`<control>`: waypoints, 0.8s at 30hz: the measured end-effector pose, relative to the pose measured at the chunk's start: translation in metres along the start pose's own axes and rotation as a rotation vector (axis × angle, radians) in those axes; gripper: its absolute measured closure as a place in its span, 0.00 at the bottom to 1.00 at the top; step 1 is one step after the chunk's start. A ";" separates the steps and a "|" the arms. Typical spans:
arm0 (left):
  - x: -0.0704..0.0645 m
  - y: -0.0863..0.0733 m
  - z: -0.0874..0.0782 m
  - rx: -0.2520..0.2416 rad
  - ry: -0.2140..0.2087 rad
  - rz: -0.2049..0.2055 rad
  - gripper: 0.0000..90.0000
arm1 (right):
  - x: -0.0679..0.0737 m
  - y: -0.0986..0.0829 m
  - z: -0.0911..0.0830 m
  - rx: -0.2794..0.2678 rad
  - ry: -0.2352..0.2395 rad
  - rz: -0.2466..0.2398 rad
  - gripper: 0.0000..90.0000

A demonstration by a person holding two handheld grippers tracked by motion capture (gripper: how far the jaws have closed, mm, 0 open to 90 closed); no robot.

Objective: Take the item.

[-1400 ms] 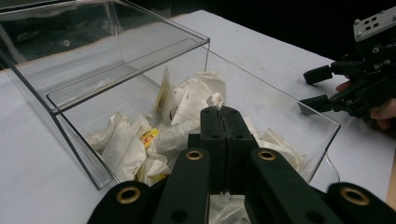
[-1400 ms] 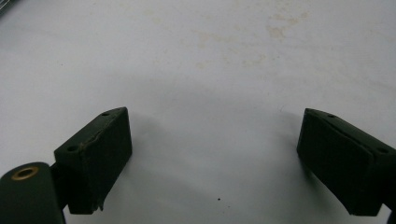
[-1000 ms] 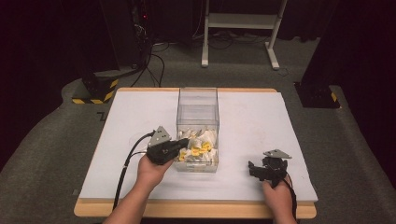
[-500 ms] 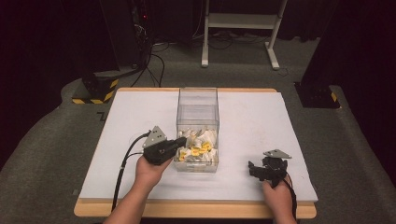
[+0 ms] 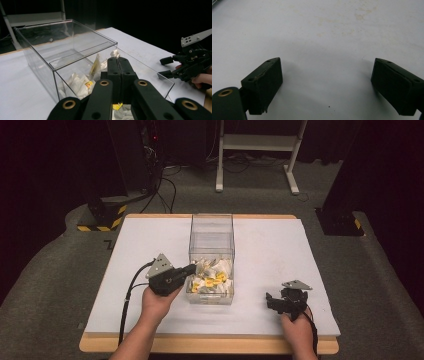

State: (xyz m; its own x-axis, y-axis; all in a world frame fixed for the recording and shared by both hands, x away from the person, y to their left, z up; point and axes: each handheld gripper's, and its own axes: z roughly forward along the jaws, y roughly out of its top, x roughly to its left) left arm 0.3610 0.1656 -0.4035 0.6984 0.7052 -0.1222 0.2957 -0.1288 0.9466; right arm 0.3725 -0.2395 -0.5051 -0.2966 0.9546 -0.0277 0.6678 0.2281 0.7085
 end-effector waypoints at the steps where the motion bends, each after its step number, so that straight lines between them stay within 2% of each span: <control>1: 0.001 0.000 -0.001 -0.003 0.001 -0.001 0.99 | 0.000 0.000 0.000 0.001 0.000 0.002 0.11; 15: 0.008 0.000 -0.014 -0.029 0.024 -0.014 0.99 | 0.000 0.000 0.000 0.001 0.000 0.002 0.11; 24: 0.021 -0.008 -0.026 -0.059 0.044 -0.035 0.99 | 0.000 0.000 0.000 0.001 0.000 0.002 0.11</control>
State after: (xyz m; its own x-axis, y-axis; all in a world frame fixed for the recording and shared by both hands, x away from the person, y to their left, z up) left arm 0.3559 0.1993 -0.4062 0.6584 0.7388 -0.1436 0.2800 -0.0633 0.9579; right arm 0.3724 -0.2394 -0.5050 -0.2951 0.9551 -0.0262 0.6690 0.2261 0.7081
